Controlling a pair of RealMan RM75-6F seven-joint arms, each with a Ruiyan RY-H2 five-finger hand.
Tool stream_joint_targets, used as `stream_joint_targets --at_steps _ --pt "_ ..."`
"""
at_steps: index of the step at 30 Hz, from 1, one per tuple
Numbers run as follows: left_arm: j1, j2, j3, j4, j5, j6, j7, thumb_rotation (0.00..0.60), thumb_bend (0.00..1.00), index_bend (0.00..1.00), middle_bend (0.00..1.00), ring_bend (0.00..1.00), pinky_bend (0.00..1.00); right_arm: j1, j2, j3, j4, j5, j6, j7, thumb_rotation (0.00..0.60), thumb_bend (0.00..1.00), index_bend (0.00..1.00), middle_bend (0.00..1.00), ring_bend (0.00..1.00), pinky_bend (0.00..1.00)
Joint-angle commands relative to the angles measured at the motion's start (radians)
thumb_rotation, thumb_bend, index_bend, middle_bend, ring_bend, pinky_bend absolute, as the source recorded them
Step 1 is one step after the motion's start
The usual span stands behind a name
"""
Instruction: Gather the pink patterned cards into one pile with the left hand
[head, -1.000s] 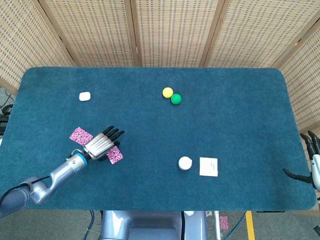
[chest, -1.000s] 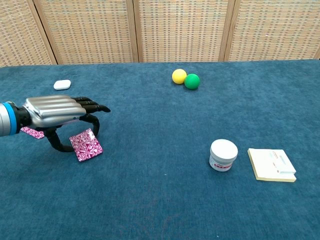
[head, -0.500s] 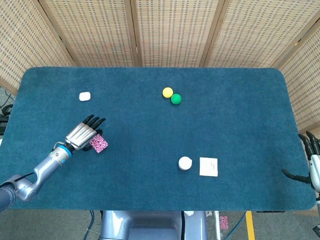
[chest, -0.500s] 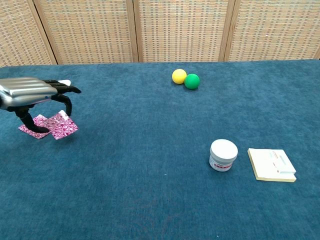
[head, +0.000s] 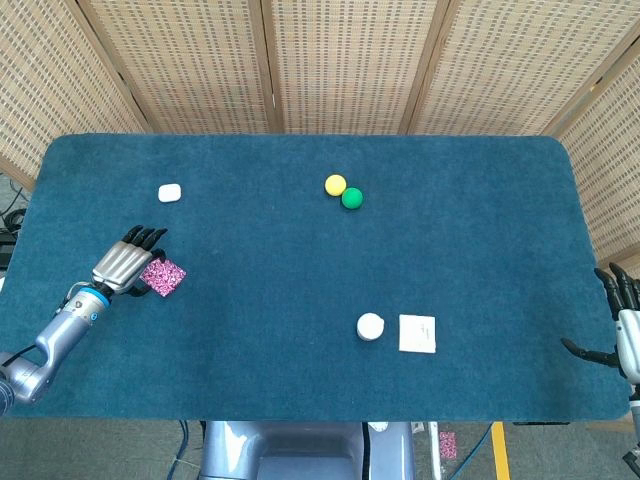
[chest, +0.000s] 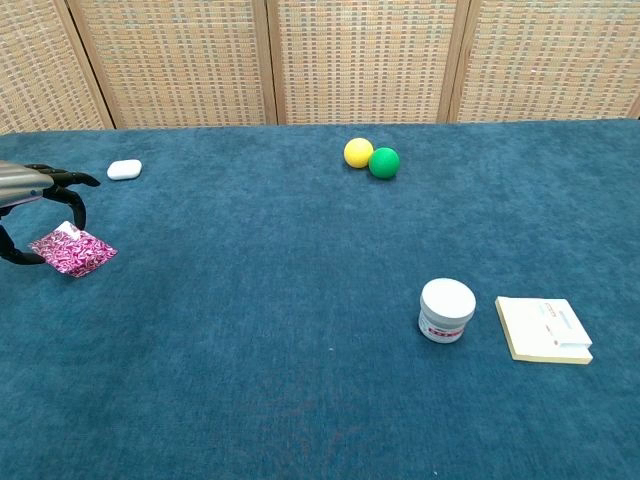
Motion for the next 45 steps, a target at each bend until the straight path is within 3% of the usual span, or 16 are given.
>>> stream_joint_targets --at_steps 1,22,31,36,42,45 --pt "0.004 -0.013 0.006 0.028 0.012 0.000 -0.024 0.600 0.28 0.72 0.00 0.00 0.00 0.000 -0.001 0.001 0.000 0.002 -0.001 -0.002 0.600 0.00 0.00 0.00 0.00 0.00" --pt "-0.020 -0.069 -0.017 0.115 0.007 -0.053 -0.050 0.600 0.28 0.65 0.00 0.00 0.00 0.005 -0.004 0.004 0.012 0.019 -0.018 0.000 0.600 0.00 0.00 0.00 0.00 0.00" --pt "-0.026 -0.064 -0.025 0.101 -0.008 -0.086 -0.054 0.600 0.28 0.54 0.00 0.00 0.00 0.006 -0.006 0.004 0.013 0.018 -0.019 0.000 0.600 0.00 0.00 0.00 0.00 0.00" --pt "-0.025 -0.060 -0.027 0.097 -0.008 -0.086 -0.053 0.600 0.27 0.40 0.00 0.00 0.00 0.006 -0.005 0.004 0.013 0.017 -0.018 0.000 0.600 0.00 0.00 0.00 0.00 0.00" --pt "-0.026 -0.054 -0.029 0.089 -0.008 -0.088 -0.051 0.600 0.27 0.36 0.00 0.00 0.00 0.005 -0.004 0.004 0.012 0.017 -0.018 0.002 0.600 0.00 0.00 0.00 0.00 0.00" --pt "-0.025 -0.053 -0.028 0.086 -0.008 -0.091 -0.051 0.600 0.27 0.26 0.00 0.00 0.00 0.005 -0.004 0.004 0.012 0.015 -0.017 0.002 0.600 0.00 0.00 0.00 0.00 0.00"
